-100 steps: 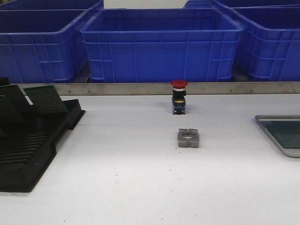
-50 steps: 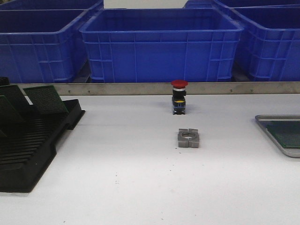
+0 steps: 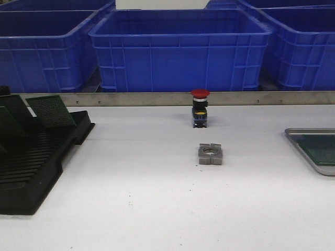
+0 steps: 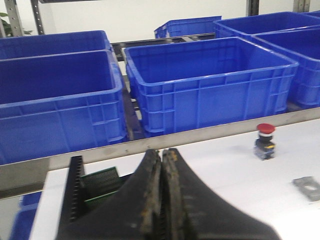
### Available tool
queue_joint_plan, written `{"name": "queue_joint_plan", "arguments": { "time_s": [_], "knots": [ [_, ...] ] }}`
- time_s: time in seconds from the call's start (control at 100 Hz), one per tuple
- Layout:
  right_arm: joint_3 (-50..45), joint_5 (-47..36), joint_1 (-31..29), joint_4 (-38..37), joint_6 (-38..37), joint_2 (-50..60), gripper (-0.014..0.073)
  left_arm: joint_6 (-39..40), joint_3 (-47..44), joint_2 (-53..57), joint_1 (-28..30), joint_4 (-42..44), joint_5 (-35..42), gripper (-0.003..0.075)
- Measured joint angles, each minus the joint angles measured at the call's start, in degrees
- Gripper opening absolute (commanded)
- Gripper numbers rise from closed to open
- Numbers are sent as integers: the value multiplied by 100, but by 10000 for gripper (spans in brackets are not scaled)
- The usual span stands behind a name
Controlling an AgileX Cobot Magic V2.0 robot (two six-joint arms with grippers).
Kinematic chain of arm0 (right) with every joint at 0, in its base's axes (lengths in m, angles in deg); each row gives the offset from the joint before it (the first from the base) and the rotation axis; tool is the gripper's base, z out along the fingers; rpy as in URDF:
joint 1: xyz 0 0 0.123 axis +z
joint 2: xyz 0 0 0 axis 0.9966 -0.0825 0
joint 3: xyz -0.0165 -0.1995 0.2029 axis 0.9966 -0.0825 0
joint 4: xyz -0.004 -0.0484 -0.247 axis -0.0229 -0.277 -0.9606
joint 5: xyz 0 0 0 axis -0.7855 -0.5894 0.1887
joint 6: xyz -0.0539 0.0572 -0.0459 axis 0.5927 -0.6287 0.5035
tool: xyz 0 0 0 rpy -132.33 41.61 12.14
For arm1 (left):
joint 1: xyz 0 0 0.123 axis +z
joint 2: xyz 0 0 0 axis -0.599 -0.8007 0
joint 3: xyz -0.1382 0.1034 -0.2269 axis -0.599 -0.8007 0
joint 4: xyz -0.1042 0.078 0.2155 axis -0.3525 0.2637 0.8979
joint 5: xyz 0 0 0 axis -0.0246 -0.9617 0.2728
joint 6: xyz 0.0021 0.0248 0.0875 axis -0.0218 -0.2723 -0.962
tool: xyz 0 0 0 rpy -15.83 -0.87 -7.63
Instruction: Place circuit board on tray
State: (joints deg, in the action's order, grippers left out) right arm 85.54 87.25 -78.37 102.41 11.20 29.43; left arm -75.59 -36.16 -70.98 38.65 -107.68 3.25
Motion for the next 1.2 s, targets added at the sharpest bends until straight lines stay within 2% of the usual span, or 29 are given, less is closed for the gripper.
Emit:
{"name": "queue_joint_plan", "arguments": {
  "time_s": [0.07,0.14,0.21,0.33,0.38,0.52,0.57,0.67,0.78,0.94,1.2],
  "knots": [
    [0,0,0,0,0,0,-59,77,-11,0,0,269,236,-17],
    [0,0,0,0,0,0,-59,557,-11,0,-55,749,481,-17],
    [0,0,0,0,0,0,-59,1571,-21,0,-141,1615,645,-17],
    [0,0,0,0,0,0,-59,3961,-161,10,-192,3450,817,-17],
    [0,0,0,0,0,0,-59,4646,-316,40,-192,4086,927,-17],
    [0,0,0,0,0,0,-59,5644,-1016,482,-216,5351,1865,-17],
    [0,0,0,0,0,0,-59,6281,-1319,735,-224,5916,2242,-17],
    [0,0,0,0,0,0,-59,7321,-1424,1059,-229,6939,2001,-17],
    [0,0,0,0,0,0,-59,7474,-1424,1073,-238,7337,1253,-17],
    [0,0,0,0,0,0,-59,7009,-1424,1073,-238,7020,539,-17],
    [0,0,0,0,0,0,-59,6856,-1424,1073,-238,6886,270,-17]
  ]
}}
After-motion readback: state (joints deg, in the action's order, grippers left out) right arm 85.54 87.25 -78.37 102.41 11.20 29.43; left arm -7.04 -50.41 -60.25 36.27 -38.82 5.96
